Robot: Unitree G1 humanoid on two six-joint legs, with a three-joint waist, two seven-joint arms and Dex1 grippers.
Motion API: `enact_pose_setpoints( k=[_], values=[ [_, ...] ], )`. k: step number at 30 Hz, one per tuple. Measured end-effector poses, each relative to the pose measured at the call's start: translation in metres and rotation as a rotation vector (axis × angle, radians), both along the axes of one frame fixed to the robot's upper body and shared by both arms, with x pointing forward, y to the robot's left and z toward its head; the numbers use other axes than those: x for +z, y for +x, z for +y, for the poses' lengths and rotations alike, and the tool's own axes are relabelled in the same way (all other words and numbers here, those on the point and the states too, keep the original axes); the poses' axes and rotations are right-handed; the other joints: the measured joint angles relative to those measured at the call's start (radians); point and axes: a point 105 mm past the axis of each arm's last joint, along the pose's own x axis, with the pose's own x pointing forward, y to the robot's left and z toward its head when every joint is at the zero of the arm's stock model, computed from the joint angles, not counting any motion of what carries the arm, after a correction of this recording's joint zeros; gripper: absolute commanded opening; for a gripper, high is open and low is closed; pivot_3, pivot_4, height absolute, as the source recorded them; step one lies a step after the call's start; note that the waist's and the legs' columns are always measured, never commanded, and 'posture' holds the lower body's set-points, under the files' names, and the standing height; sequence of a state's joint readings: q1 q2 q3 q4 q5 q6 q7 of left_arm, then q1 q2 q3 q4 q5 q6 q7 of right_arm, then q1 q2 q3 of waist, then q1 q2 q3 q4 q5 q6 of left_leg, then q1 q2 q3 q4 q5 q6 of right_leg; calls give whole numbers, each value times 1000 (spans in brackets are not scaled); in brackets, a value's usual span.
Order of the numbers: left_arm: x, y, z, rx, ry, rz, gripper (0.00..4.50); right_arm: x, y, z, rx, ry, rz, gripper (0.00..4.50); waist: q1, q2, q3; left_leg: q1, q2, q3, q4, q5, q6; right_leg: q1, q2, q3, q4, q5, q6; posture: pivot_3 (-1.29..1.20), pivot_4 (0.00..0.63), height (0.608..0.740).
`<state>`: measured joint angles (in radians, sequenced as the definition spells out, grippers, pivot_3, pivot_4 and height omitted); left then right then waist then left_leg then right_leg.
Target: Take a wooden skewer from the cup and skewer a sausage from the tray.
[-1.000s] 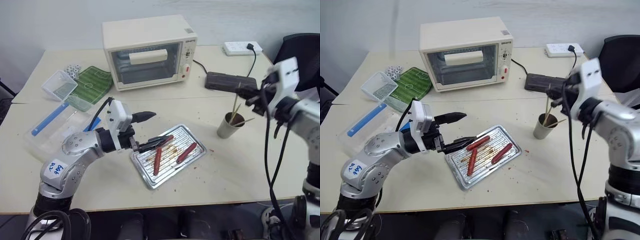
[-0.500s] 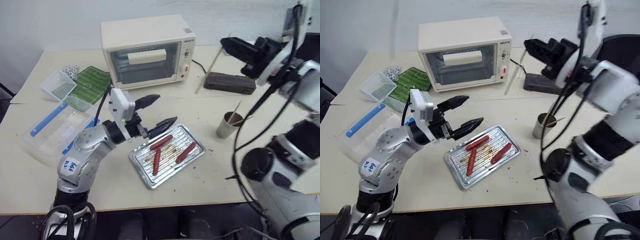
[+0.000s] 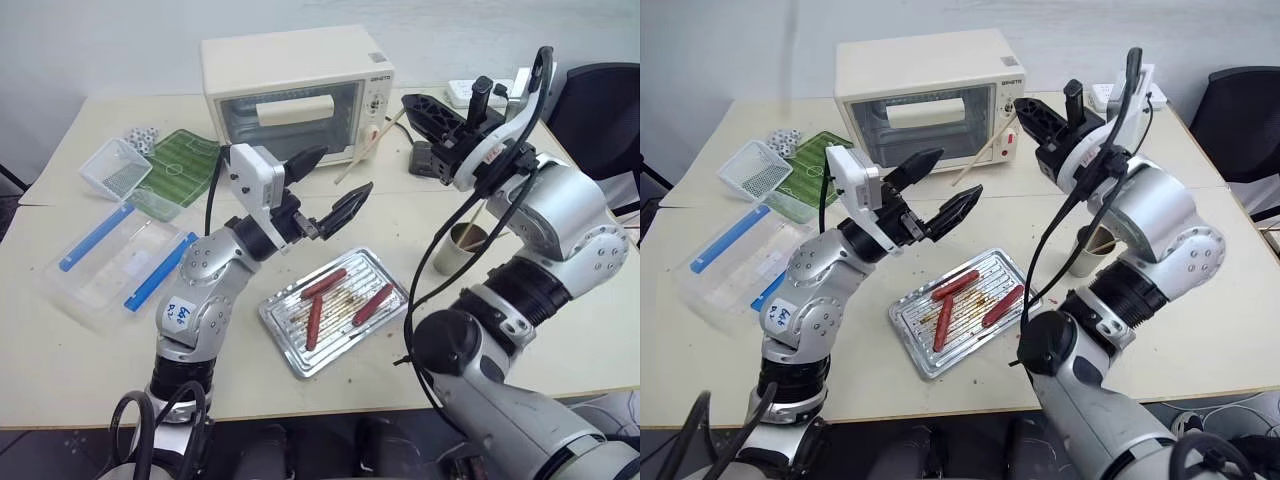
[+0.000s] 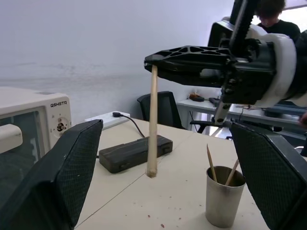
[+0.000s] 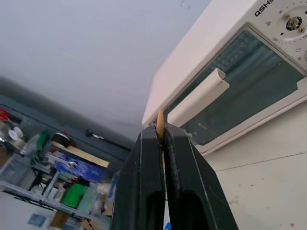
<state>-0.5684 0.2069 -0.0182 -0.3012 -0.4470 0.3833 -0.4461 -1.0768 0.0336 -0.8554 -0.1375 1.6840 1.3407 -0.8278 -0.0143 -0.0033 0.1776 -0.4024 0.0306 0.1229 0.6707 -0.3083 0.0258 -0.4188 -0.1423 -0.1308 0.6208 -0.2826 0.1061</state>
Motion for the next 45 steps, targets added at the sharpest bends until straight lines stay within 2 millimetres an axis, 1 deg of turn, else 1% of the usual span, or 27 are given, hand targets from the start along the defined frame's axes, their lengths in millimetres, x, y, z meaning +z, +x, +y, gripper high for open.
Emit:
enact_pose_setpoints(
  k=[3, 5, 7, 21, 24, 30, 36, 45],
  values=[
    [0, 5, -1, -3, -12, 1, 3927, 2, -9, 4, 37, 10, 34, 0, -7, 0, 0, 0, 0, 0, 0, 0, 1, 0, 0, 0, 0, 0, 0, 0, 150, 740],
    [1, 5, -3, -22, -10, -9, 3276, 4, -13, 7, 41, 14, 39, 0, -12, 0, 0, 0, 0, 0, 0, 0, 1, 0, 0, 0, 0, 0, 0, 0, 150, 740],
    [1, 7, -5, -31, -5, -9, 2770, 5, -14, 9, 40, 21, 44, 0, -14, 0, 0, 0, 1, 0, -1, 0, 1, -1, 0, 0, 0, 0, 0, 0, 150, 740],
    [1, 2, -13, -72, 16, -13, 2770, 5, -13, 10, 10, 21, 50, 0, -11, 0, 0, -1, 0, 0, -1, 1, 1, -1, -1, 0, -1, 0, 0, 0, 150, 740],
    [1, 2, -15, -75, 1, -9, 2232, 5, -13, 10, 11, 18, 45, 0, -11, 0, 0, -1, 0, 0, -1, 1, 1, -1, -1, 0, -1, 0, 0, 0, 150, 740],
    [5, -1, -16, -78, -9, -24, 486, 6, -13, 9, 6, 26, 42, 0, -11, 0, 0, -1, 0, 0, -1, 1, 1, -1, -1, 0, -1, 0, 0, 0, 150, 740],
    [7, -1, -16, -65, -17, -22, 486, 8, -13, 9, 8, 31, 37, 0, -10, 0, 0, -2, 0, 0, -1, 1, 1, -1, -1, 0, -1, 0, 0, 0, 150, 740],
    [8, 0, -16, -48, -34, -16, 486, 4, -12, 7, 4, 27, 45, 0, -10, 0, 0, -2, 0, -1, -1, 1, 2, -1, -1, 0, -1, 0, 0, 0, 150, 740]
  ],
)
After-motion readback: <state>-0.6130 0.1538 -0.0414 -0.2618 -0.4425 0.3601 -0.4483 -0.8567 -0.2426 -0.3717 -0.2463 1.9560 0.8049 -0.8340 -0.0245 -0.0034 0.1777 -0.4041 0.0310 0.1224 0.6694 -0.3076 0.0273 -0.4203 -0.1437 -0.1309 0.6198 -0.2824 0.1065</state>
